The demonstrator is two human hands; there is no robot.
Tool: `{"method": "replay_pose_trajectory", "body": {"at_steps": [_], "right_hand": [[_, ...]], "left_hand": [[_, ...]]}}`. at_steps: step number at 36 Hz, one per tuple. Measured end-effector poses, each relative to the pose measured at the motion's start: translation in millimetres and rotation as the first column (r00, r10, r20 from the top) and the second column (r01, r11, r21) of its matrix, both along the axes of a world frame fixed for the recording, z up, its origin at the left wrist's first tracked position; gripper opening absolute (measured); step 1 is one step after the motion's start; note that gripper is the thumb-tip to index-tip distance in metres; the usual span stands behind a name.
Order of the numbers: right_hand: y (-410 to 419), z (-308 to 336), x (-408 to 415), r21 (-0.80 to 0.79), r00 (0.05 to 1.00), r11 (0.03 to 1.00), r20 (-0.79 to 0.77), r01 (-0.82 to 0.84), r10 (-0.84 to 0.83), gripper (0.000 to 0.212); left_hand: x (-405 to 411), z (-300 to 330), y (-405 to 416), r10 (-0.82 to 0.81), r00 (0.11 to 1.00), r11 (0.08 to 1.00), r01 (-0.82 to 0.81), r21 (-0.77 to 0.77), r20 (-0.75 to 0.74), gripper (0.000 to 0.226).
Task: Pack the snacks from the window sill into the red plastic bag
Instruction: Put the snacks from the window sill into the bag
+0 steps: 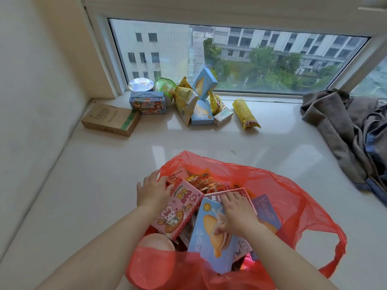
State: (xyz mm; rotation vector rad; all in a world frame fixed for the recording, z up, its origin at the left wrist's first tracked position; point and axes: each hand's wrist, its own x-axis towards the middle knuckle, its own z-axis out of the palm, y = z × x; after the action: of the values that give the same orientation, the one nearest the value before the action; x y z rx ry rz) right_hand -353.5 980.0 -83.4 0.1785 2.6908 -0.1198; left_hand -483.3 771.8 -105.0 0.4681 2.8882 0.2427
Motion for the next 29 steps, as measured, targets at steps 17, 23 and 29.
{"method": "replay_pose_trajectory", "body": {"at_steps": [17,23,29], "right_hand": [[-23,35,-92,0.07,0.974,0.994,-0.203,-0.085,0.097,0.035],[-34,36,-161,0.05,0.967,0.992,-0.224,-0.111,0.12,0.034],[-57,22,-252,0.015,0.978,0.995,-0.18,-0.103,0.104,0.036]], "left_hand": [[-51,32,-39,0.147,0.987,0.955,-0.126,0.268,-0.061,0.021],[-84,27,-39,0.11,0.993,0.913,-0.117,0.39,0.041,0.012],[-156,23,-54,0.151,0.988,0.908,-0.155,0.389,0.041,0.018]]}}
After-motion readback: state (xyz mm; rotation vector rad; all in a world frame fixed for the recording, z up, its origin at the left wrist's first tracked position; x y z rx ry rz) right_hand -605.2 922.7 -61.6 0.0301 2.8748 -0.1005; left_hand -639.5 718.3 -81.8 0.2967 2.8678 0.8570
